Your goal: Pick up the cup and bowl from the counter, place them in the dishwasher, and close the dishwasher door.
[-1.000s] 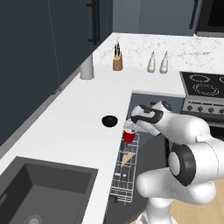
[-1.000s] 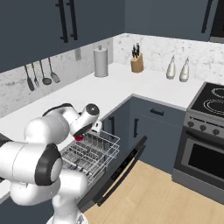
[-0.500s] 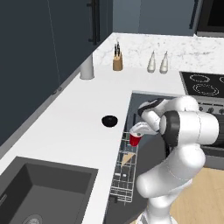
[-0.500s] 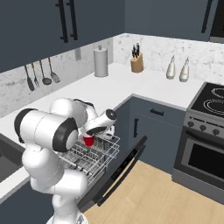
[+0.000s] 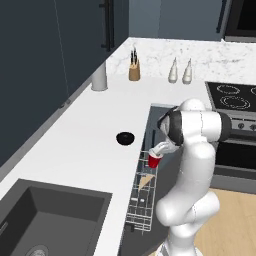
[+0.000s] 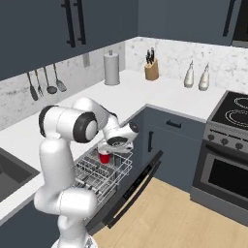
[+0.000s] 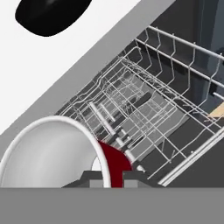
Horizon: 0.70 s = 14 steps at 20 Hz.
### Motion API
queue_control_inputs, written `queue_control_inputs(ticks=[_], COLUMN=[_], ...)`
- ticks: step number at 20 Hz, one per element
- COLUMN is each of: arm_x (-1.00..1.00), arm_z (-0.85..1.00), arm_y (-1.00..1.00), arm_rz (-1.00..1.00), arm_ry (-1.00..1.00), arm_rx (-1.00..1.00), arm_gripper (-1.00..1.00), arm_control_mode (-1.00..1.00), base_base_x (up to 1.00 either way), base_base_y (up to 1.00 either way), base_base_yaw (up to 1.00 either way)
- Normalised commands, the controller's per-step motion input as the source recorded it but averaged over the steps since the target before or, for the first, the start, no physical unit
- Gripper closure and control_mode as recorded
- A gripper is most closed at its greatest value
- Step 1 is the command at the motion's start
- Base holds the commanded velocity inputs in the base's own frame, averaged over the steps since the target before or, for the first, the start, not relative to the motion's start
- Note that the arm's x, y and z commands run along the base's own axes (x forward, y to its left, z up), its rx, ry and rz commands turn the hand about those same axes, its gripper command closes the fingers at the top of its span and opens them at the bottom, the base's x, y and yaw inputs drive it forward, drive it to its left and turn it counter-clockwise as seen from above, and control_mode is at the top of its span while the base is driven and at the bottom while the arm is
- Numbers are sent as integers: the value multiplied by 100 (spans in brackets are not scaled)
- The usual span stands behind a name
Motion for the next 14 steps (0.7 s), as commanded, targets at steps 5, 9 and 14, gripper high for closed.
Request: queue_control_inputs(ticks=[5,9,14], arm_x=[49,43,34], arm_z=[-34,-31,-42], arm_y=[0,18,7], arm_rz=[20,1,0], arm_ry=[-3,-14,-21], arm_rx=[0,0,0], arm_gripper=[100,100,100], arm_control_mode=[-100,-100,-100], base_base_x=[0,0,0], base_base_y=[0,0,0], base_base_yaw=[0,0,0])
